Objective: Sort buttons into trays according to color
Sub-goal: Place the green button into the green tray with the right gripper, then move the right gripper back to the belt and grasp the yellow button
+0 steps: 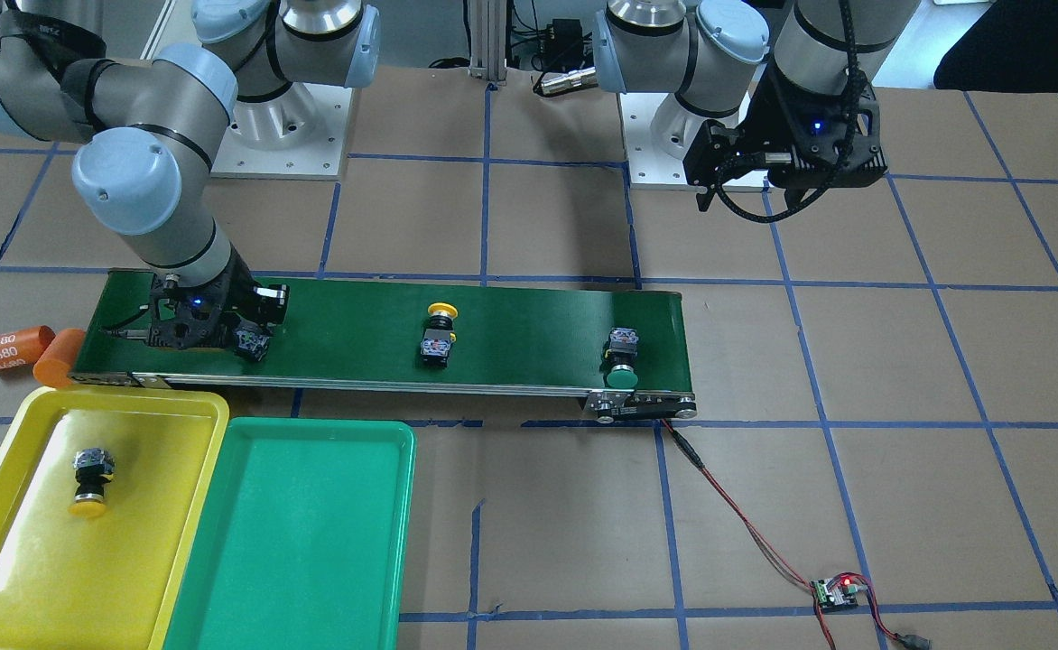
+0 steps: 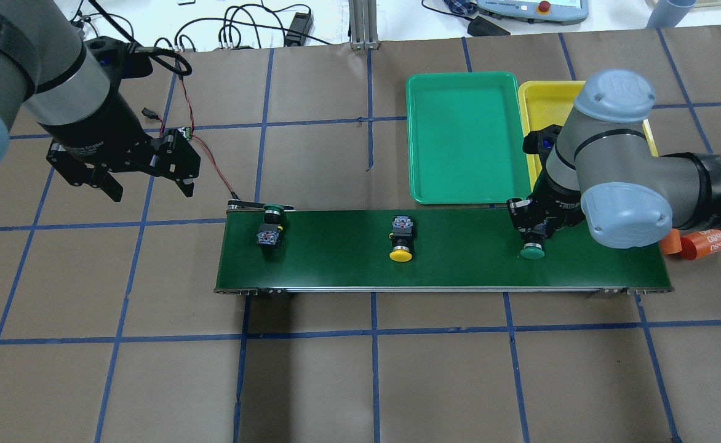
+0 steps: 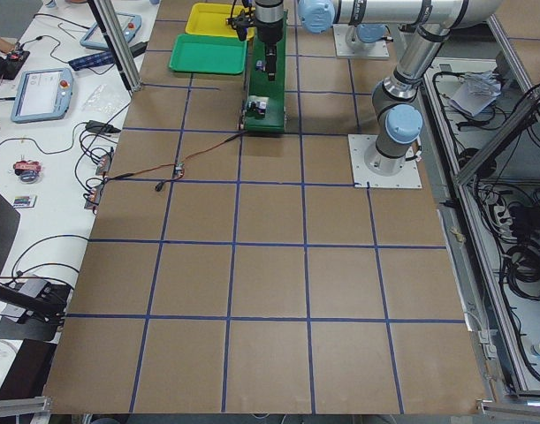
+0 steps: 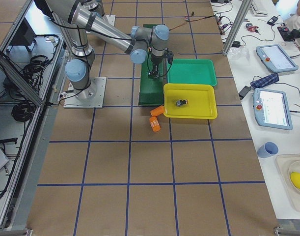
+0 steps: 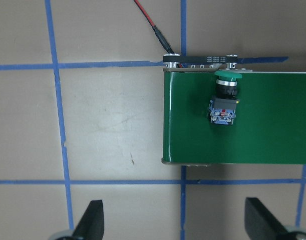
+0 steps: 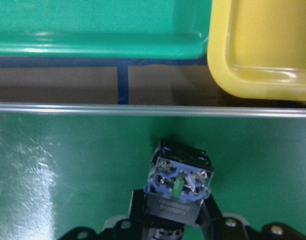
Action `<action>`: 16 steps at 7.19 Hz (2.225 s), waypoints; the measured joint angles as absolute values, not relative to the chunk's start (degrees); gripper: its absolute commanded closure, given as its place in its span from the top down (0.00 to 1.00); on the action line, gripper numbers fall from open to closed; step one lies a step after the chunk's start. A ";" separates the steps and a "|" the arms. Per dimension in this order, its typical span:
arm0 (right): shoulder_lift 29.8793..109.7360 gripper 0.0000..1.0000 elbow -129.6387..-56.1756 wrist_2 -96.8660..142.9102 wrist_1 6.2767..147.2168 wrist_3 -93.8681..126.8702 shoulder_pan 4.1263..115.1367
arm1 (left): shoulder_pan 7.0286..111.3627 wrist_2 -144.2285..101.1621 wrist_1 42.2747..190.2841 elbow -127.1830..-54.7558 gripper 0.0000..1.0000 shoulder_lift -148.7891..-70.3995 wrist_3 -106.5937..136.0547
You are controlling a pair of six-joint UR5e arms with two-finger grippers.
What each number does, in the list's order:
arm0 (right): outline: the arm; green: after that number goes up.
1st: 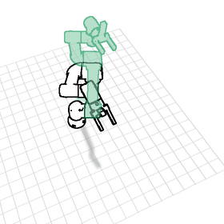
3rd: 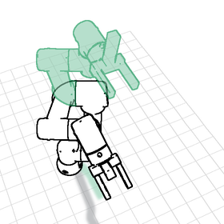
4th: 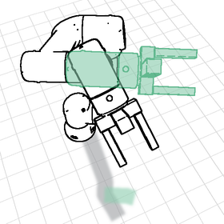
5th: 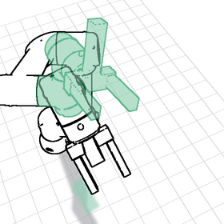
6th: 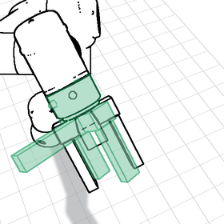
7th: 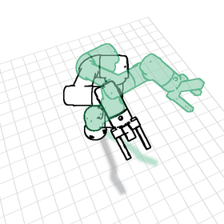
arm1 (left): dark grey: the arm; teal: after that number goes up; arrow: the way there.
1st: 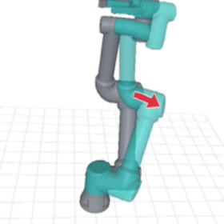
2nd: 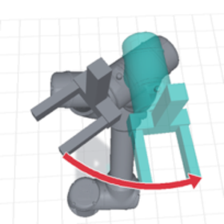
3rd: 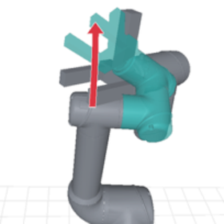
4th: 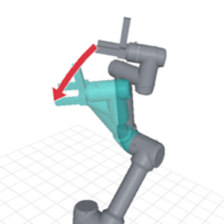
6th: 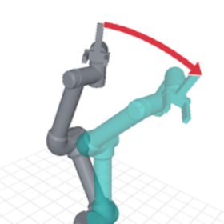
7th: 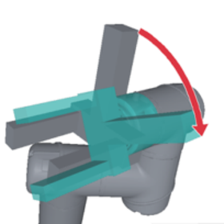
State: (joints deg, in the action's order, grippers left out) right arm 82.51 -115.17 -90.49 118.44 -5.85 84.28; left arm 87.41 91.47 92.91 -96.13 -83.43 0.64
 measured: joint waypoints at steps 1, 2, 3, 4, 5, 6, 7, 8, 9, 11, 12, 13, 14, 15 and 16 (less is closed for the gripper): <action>80.34 0.43 -111.02 -90.43 118.52 -5.95 84.33 | 87.29 91.57 93.25 -96.19 1.00 -82.65 1.22; 76.92 0.42 -104.96 -90.41 116.82 -6.02 84.35 | 87.23 91.78 93.52 -96.32 1.00 -81.99 1.41; 73.51 0.43 -98.93 -90.35 114.52 -6.14 84.52 | 87.21 91.85 93.59 -96.70 1.00 -81.54 1.44; 69.59 0.48 -93.23 -90.30 113.27 -6.23 85.23 | 87.19 91.90 93.46 -97.25 1.00 -81.30 1.43; 65.64 0.69 -88.75 -90.28 112.86 -6.19 86.52 | 87.19 91.86 93.22 -97.68 1.00 -81.20 1.42; 62.32 0.96 -86.10 -90.31 112.71 -6.07 87.74 | 87.08 91.66 93.03 -97.89 1.00 -81.14 1.37; 60.78 0.99 -85.12 -90.40 112.52 -6.01 88.30 | 87.01 91.44 92.95 -97.98 1.00 -81.08 1.16; 60.35 1.00 -85.02 -90.45 112.31 -6.12 88.43 | 87.09 91.31 92.89 -98.04 1.00 -81.07 0.89; 60.81 1.00 -85.64 -90.47 112.18 -6.46 88.39 | 87.14 91.26 92.89 -98.10 1.00 -81.05 0.77; 64.17 1.00 -89.15 -90.90 112.09 -7.38 88.25 | 87.18 90.88 92.79 -98.19 1.00 -80.97 0.71; 67.52 1.00 -92.21 -91.31 112.05 -7.95 88.11 | 87.17 90.42 92.73 -98.22 1.00 -80.97 0.68; 71.78 1.00 -95.77 -91.58 111.98 -8.23 87.86 | 87.11 90.18 92.67 -98.20 1.00 -80.97 0.58; 76.05 1.00 -99.49 -91.67 111.96 -8.62 87.26 | 87.04 90.09 92.65 -98.17 1.00 -80.97 0.39; 79.55 0.99 -102.47 -91.64 111.69 -9.84 85.86 | 86.95 90.10 92.64 -98.14 1.00 -80.98 0.23; 82.13 0.97 -104.38 -91.45 110.23 -11.42 84.00 | 86.91 90.12 92.66 -98.11 1.00 -80.92 0.21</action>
State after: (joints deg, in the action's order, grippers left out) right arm 82.13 -104.38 -91.45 110.23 -11.42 84.00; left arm 86.91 90.12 92.66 -98.11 -80.92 0.21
